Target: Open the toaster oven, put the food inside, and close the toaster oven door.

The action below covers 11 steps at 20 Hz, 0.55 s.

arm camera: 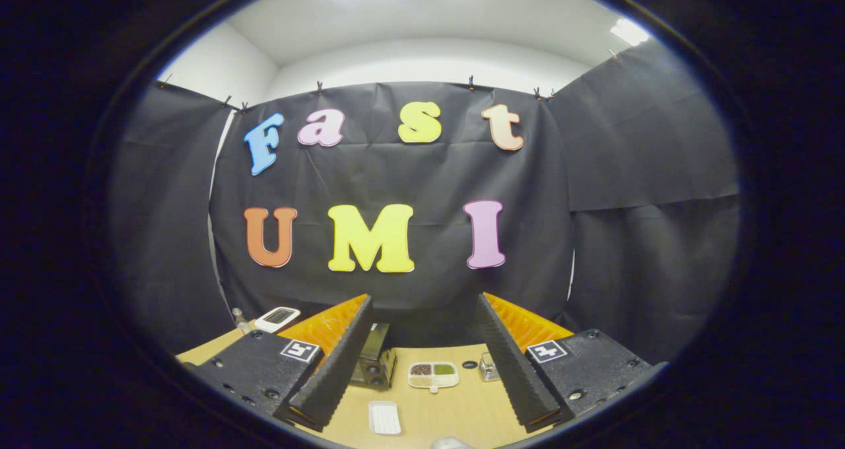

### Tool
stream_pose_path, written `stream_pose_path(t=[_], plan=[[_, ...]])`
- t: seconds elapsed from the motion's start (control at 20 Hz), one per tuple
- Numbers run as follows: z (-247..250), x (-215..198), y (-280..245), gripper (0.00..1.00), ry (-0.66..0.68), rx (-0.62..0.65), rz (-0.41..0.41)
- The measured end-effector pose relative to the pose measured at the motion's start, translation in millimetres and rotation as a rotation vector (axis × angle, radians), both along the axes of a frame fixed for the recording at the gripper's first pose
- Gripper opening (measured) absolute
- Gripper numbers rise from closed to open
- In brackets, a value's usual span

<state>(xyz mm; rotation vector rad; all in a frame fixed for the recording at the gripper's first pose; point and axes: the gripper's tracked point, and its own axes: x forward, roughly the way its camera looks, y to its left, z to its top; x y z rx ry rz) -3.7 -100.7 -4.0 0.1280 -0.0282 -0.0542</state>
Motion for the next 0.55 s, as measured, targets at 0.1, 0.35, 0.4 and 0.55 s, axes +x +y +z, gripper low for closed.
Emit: stream_pose_path(t=[0.1, 0.35, 0.4, 0.55], plan=[[-4.0, -1.4, -8.0, 0.99, 0.004, -0.004, -0.007], [-7.0, -4.0, -9.1, 0.99, 0.015, 0.004, -0.004], [-6.2, -4.0, -8.8, 1.0, 0.013, 0.006, -0.005], [-8.7, -4.7, -8.2, 0.99, 0.019, 0.004, -0.005]])
